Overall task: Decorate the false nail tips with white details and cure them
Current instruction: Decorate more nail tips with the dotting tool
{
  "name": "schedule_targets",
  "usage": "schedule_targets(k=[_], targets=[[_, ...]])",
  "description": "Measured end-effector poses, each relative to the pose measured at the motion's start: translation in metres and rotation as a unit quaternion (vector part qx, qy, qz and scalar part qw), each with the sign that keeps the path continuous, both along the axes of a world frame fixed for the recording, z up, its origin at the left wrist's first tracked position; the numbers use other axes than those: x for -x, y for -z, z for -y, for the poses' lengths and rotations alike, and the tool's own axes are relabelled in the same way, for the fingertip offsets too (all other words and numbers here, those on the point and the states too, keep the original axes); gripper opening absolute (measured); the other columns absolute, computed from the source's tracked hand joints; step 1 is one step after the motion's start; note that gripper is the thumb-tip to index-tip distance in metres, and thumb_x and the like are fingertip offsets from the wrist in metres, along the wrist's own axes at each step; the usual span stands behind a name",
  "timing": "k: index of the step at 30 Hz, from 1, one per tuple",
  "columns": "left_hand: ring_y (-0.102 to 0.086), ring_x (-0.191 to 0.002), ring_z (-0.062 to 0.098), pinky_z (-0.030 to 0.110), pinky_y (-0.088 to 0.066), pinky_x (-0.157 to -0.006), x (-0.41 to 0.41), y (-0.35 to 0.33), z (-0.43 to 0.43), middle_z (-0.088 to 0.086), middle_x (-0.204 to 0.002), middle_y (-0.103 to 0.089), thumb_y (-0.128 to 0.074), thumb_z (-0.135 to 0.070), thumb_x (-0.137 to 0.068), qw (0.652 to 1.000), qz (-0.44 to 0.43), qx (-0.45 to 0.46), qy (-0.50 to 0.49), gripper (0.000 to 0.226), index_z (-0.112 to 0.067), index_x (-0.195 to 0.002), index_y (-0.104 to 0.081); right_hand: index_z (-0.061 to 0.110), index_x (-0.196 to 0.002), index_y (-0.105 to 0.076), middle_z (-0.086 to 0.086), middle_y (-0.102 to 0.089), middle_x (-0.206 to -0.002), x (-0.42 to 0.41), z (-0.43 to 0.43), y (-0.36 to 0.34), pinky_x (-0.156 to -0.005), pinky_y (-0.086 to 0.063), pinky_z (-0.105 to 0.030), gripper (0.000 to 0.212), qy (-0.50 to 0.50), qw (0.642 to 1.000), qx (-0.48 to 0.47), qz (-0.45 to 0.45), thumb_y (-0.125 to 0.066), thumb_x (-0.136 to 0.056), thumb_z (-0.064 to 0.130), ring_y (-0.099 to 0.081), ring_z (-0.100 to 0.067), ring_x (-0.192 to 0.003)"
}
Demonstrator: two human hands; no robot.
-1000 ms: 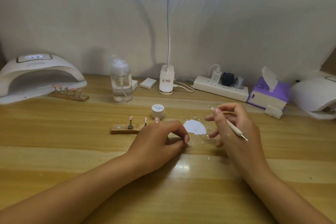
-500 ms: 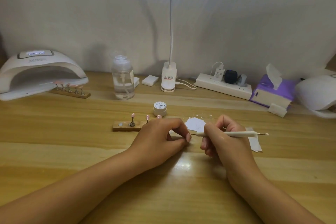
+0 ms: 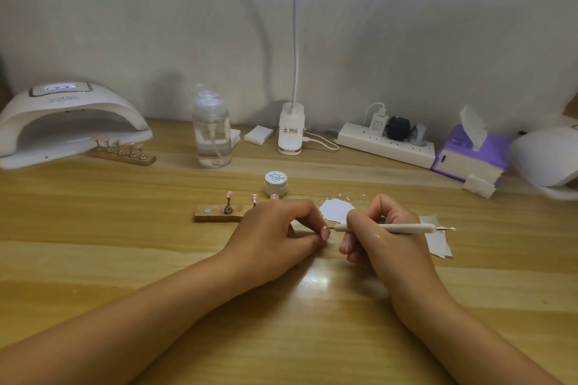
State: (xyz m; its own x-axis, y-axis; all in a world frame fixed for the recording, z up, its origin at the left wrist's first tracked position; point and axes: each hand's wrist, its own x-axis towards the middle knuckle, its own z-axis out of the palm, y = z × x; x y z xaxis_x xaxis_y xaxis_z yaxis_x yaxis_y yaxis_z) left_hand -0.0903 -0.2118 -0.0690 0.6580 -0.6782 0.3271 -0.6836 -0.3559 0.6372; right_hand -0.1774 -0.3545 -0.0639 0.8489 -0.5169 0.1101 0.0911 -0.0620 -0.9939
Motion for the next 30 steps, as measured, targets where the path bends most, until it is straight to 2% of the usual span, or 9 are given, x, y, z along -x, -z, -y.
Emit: schedule_targets(k=[2,7,12,15,17,20,24,27,30], targets=[[-0.063,-0.058,0.000,0.024,-0.027,-0.108,0.0002,0.0001,0.0000,-0.042,-0.065,-0.058,-0.073,-0.020,-0.085,1.000,0.002,0.001,0.001,0.020,-0.036,-0.077,-0.063,0.011,-0.064,-0.046,-0.017,-0.062,-0.053,0.0000,-0.0002,-0.0006,-0.042,-0.044,-0.020,0.026,0.001,1.000,-0.006,0.004,-0.059,-0.082,-0.001,-0.056,-0.013,-0.043],[-0.062,-0.056,-0.001,0.024,-0.034,-0.095,-0.0004,0.0003,-0.0001,-0.043,-0.062,-0.056,-0.073,-0.022,-0.085,1.000,0.004,0.004,0.006,0.012,-0.031,-0.080,-0.066,0.011,-0.064,-0.044,-0.017,-0.061,-0.053,-0.0002,-0.0013,-0.0011,-0.041,-0.043,-0.020,0.026,-0.003,1.000,-0.011,0.004,-0.058,-0.081,-0.002,-0.055,-0.013,-0.042],[-0.061,-0.056,0.000,0.017,-0.034,-0.070,-0.0018,0.0008,0.0002,-0.041,-0.065,-0.059,-0.073,-0.024,-0.085,1.000,0.002,0.005,0.003,0.015,-0.035,-0.078,-0.065,0.018,-0.057,-0.046,-0.015,-0.060,-0.051,0.0014,-0.0009,-0.0025,-0.040,-0.041,-0.020,0.032,0.005,1.000,-0.013,0.008,-0.057,-0.081,0.000,-0.052,-0.013,-0.041],[-0.063,-0.058,0.000,0.023,-0.035,-0.079,-0.0028,0.0015,0.0006,-0.037,-0.077,-0.065,-0.073,-0.024,-0.085,1.000,-0.010,0.010,0.004,0.021,-0.040,-0.075,-0.063,0.021,-0.051,-0.043,-0.013,-0.056,-0.046,0.0019,-0.0009,-0.0029,-0.038,-0.038,-0.019,0.039,0.009,1.000,-0.004,0.005,-0.058,-0.081,0.001,-0.048,-0.013,-0.038],[-0.062,-0.057,-0.001,0.027,-0.034,-0.082,-0.0028,0.0014,0.0007,-0.039,-0.073,-0.062,-0.073,-0.024,-0.085,1.000,-0.008,0.004,0.005,0.023,-0.041,-0.075,-0.062,0.018,-0.054,-0.042,-0.014,-0.056,-0.046,0.0016,-0.0013,-0.0028,-0.037,-0.037,-0.018,0.035,0.007,1.000,0.010,0.001,-0.058,-0.080,0.000,-0.048,-0.013,-0.036],[-0.060,-0.056,-0.002,0.017,-0.034,-0.077,-0.0029,0.0016,0.0000,-0.042,-0.064,-0.058,-0.073,-0.022,-0.085,1.000,-0.001,0.001,0.008,0.023,-0.040,-0.076,-0.062,0.016,-0.057,-0.042,-0.015,-0.058,-0.047,0.0010,-0.0015,-0.0023,-0.037,-0.037,-0.017,0.032,0.005,1.000,0.015,-0.001,-0.059,-0.079,0.001,-0.048,-0.013,-0.036],[-0.061,-0.056,-0.001,0.005,-0.033,-0.079,-0.0028,0.0017,-0.0010,-0.041,-0.065,-0.059,-0.073,-0.021,-0.085,1.000,0.001,0.001,0.007,0.023,-0.039,-0.076,-0.063,0.015,-0.057,-0.042,-0.016,-0.059,-0.048,0.0008,-0.0015,-0.0022,-0.038,-0.037,-0.016,0.032,0.001,1.000,0.016,0.000,-0.059,-0.079,0.000,-0.048,-0.013,-0.036],[-0.062,-0.056,0.000,-0.005,-0.021,-0.086,-0.0026,0.0018,-0.0009,-0.041,-0.066,-0.060,-0.073,-0.020,-0.084,1.000,-0.003,0.000,0.002,0.022,-0.038,-0.076,-0.064,0.015,-0.058,-0.042,-0.017,-0.059,-0.049,0.0010,-0.0014,-0.0022,-0.037,-0.038,-0.018,0.033,-0.001,1.000,0.018,-0.001,-0.059,-0.080,-0.002,-0.049,-0.012,-0.036],[-0.060,-0.055,-0.002,-0.001,-0.025,-0.088,-0.0021,0.0009,-0.0013,-0.044,-0.060,-0.056,-0.073,-0.020,-0.085,1.000,-0.004,-0.006,0.006,0.022,-0.038,-0.077,-0.064,0.017,-0.055,-0.042,-0.017,-0.060,-0.049,0.0008,-0.0017,-0.0023,-0.038,-0.038,-0.017,0.034,0.000,1.000,0.019,-0.003,-0.059,-0.079,-0.001,-0.050,-0.012,-0.036]])
